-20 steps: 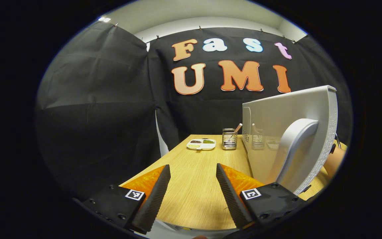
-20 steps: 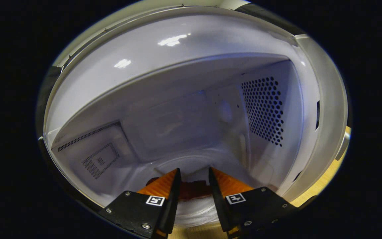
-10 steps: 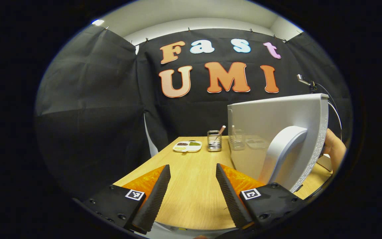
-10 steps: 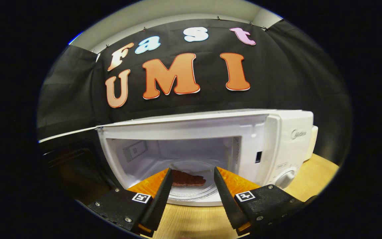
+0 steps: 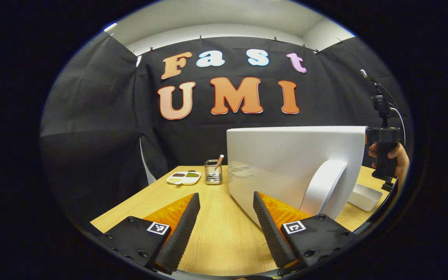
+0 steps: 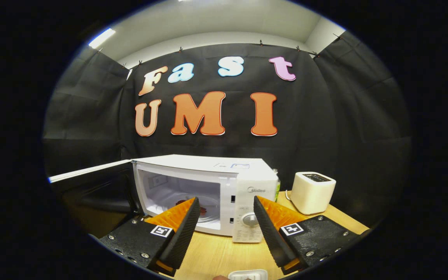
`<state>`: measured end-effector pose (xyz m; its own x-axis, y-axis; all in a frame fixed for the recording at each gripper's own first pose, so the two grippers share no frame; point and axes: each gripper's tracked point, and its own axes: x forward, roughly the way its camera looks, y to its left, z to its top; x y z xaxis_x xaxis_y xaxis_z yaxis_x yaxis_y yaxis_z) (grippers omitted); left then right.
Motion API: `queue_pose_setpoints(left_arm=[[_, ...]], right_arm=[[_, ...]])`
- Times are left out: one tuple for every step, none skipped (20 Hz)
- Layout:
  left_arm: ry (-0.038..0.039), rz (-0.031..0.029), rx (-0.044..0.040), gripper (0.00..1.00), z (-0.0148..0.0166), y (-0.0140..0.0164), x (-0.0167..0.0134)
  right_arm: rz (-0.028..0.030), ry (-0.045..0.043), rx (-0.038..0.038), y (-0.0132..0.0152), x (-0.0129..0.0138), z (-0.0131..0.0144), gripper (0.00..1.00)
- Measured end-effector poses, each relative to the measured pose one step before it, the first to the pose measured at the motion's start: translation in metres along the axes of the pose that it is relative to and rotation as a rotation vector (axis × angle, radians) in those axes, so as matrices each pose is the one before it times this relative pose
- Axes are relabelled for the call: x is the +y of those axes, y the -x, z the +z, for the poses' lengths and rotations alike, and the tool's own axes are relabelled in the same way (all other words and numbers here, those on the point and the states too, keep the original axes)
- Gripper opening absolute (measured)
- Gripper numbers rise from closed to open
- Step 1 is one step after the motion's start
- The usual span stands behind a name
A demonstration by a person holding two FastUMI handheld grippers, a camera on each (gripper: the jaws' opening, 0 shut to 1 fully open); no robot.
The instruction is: Open the microwave oven with the left hand, put the food in, and close the microwave oven.
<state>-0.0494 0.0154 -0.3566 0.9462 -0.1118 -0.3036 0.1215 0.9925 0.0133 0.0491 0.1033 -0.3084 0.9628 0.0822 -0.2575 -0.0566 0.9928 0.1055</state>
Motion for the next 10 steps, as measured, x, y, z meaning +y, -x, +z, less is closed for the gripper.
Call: queue_pose_setpoints(left_arm=[[-0.00199,-0.01178,-0.00312,0.87,0.00079,-0.00306,-0.01001],[-0.00148,-0.01283,-0.00358,0.94,0.00315,-0.00303,-0.00977],[-0.00089,-0.01303,-0.00446,0.90,0.00222,-0.00363,-0.01143],[0.00074,-0.01327,-0.00443,0.94,0.00231,-0.00317,-0.00925],[0.00091,-0.01458,-0.00297,0.90,0.00173,-0.00373,-0.01106],[0.00257,-0.01484,-0.00226,0.90,0.00278,-0.00376,-0.00991],[0.00476,-0.02156,-0.00004,0.90,-0.00100,-0.00729,-0.01169],[0.00400,-0.02439,-0.00115,0.87,0.00250,-0.00461,-0.01282],[-0.00025,-0.01599,-0.00137,0.87,0.00144,-0.00606,-0.00967],[0.00101,-0.02054,0.00228,0.86,0.00135,-0.00490,-0.01107]], right_arm=[[-0.00615,0.00737,-0.00804,0.00852,-0.01147,0.00685,0.86],[-0.00665,0.00780,-0.00723,0.00818,-0.01153,0.00584,0.87],[-0.00729,0.00632,-0.00969,0.00733,-0.01179,0.00597,0.87],[-0.00815,0.00531,-0.00800,0.00819,-0.01118,0.00458,0.87],[-0.00528,0.00497,-0.00728,0.00650,-0.00956,0.00332,0.87],[-0.00493,0.00802,0.00024,0.00605,-0.00922,0.00059,0.87],[-0.00270,0.00725,0.00271,0.00682,-0.00845,-0.00026,0.87],[-0.00390,0.00603,0.00131,0.00673,-0.00828,-0.00057,0.87],[-0.00392,0.00285,-0.00333,0.00536,-0.00914,0.00103,0.87],[-0.00658,0.00176,-0.00304,0.00461,-0.00868,0.00027,0.87]])
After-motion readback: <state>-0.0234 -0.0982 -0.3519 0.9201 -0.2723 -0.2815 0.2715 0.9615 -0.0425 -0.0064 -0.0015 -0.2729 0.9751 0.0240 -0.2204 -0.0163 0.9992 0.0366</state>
